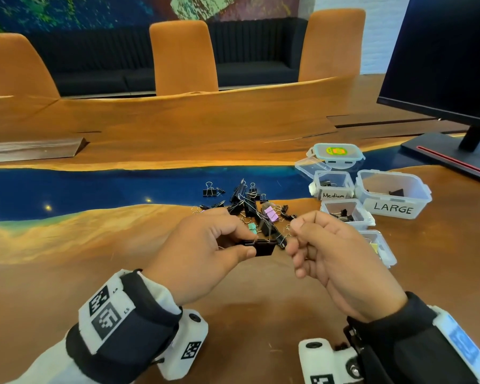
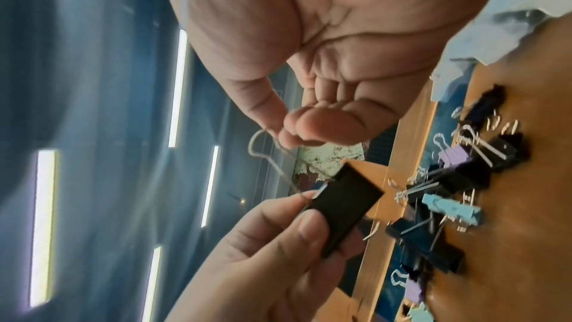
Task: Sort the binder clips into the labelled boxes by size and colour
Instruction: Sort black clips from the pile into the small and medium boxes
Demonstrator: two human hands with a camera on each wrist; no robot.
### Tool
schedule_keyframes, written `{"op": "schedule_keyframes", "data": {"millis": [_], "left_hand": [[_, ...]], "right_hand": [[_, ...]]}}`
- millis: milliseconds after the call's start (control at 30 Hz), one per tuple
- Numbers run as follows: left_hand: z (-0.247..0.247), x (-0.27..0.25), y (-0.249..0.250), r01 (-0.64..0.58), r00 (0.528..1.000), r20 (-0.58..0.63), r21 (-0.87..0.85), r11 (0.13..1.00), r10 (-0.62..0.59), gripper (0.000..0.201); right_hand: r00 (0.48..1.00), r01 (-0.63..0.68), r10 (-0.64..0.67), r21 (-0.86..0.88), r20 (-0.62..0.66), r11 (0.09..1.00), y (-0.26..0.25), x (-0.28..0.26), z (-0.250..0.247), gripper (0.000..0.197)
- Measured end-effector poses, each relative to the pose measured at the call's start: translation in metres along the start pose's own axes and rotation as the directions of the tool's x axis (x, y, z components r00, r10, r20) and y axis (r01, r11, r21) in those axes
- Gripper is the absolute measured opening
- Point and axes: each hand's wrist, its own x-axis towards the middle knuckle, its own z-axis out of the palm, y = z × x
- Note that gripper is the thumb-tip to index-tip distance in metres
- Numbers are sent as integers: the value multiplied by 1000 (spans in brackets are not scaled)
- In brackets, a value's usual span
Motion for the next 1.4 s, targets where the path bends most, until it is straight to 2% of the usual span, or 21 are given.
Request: {"op": "schedule_keyframes", "data": {"millis": [67, 133, 200, 300, 400, 533, 733, 867, 933, 967, 1033, 1100, 1200, 1300, 1400], "left_hand": [[-2, 0, 1, -22, 1000, -10, -54, 998, 21, 15], [-4, -1, 2, -48, 999, 0, -109, 993, 48, 17], [-4, -2, 3, -60, 997, 41, -140, 988, 67, 18], [-1, -3, 2, -46, 993, 96, -190, 981, 65, 19], [0, -5, 2, 102, 988, 148, -360, 927, -51, 23], [1, -3, 4, 230, 969, 178, -387, 893, -172, 43], [3, 1, -2, 317, 939, 251, -375, 871, -234, 23], [4, 1, -9, 295, 950, 211, -363, 884, -231, 13], [1, 0, -13, 280, 957, 178, -354, 893, -229, 17], [-1, 0, -15, 273, 960, 164, -360, 892, -228, 20], [-4, 1, -18, 270, 962, 144, -388, 881, -231, 24], [-7, 2, -19, 264, 964, 132, -401, 877, -230, 26], [-7, 3, -20, 249, 968, 127, -409, 878, -215, 29], [-3, 5, -20, 227, 974, 82, -405, 886, -212, 32], [1, 7, -19, 216, 974, 35, -458, 862, -225, 36]], "right_hand": [[997, -73, 73, -16, -12, 997, 5, 5, -1, 18], [985, -167, 169, -62, 37, 984, 11, 7, 0, 24], [976, -189, 194, -62, 100, 980, 17, 7, 2, 28], [986, -126, 127, -20, 108, 992, 21, 8, 5, 26], [995, -61, 61, -11, 76, 998, 21, 12, 4, 25], [997, 23, -23, 8, 68, 1000, 13, 10, 3, 24], [980, 201, -198, -193, 34, 960, 6, 8, 8, 35], [963, 269, -259, -356, 77, 895, -15, 7, 0, 40], [953, 292, -297, -482, 68, 826, -38, 9, -16, 43], [948, 289, -313, -578, 60, 763, -52, 11, -27, 44], [948, 231, -312, -808, 61, 542, -80, 20, -54, 48], [967, 101, -255, -935, 13, 339, -101, 36, -85, 57], [982, -90, -147, -982, -116, 168, -110, 70, -134, 71], [973, -231, 13, -973, -231, -1, -96, 98, -171, 97], [948, -298, 106, -953, -301, -44, -80, 112, -192, 117]]}}
